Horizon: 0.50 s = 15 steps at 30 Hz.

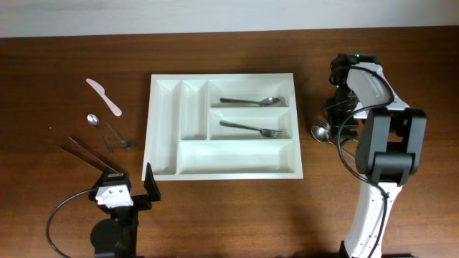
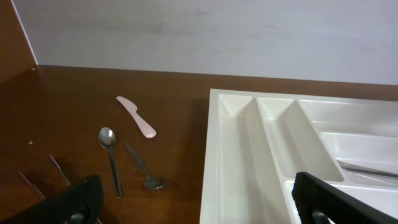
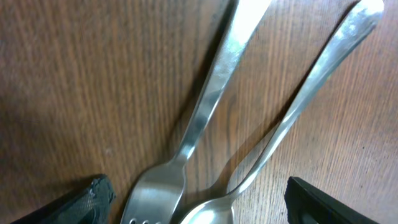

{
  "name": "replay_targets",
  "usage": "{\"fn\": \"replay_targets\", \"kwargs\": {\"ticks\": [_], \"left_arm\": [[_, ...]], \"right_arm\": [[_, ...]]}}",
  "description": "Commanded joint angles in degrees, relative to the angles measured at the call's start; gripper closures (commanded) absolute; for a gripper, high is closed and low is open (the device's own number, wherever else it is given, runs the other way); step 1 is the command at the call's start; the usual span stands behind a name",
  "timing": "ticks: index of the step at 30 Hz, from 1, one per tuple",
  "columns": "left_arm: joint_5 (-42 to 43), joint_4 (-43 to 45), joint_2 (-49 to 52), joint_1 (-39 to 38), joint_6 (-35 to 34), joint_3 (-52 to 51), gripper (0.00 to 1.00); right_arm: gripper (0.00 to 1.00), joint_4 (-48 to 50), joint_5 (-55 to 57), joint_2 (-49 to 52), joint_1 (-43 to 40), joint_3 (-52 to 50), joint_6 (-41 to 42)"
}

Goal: Pack container
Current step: 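Lower the right gripper onto the second fork and grasp it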

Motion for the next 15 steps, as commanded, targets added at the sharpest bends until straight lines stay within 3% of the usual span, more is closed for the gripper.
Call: {"fn": "replay_targets", "kwargs": {"ticks": [1, 11, 15], "left_arm": [[0.46, 0.33, -0.33, 0.28, 0.66, -0.44, 0.01], [0.46, 0.33, -0.33, 0.28, 0.68, -0.44, 0.01], [0.46, 0.33, -0.33, 0.28, 0.68, -0.44, 0.01]], "right_arm": [[0.11, 1.62, 2.27, 0.35, -1.55, -3.5, 2.93], [0.16, 9.33, 5.07, 0.35, -3.43, -7.87, 2.29], [0.22, 15.76, 5.44, 0.35, -3.41, -10.23, -3.76]]}}
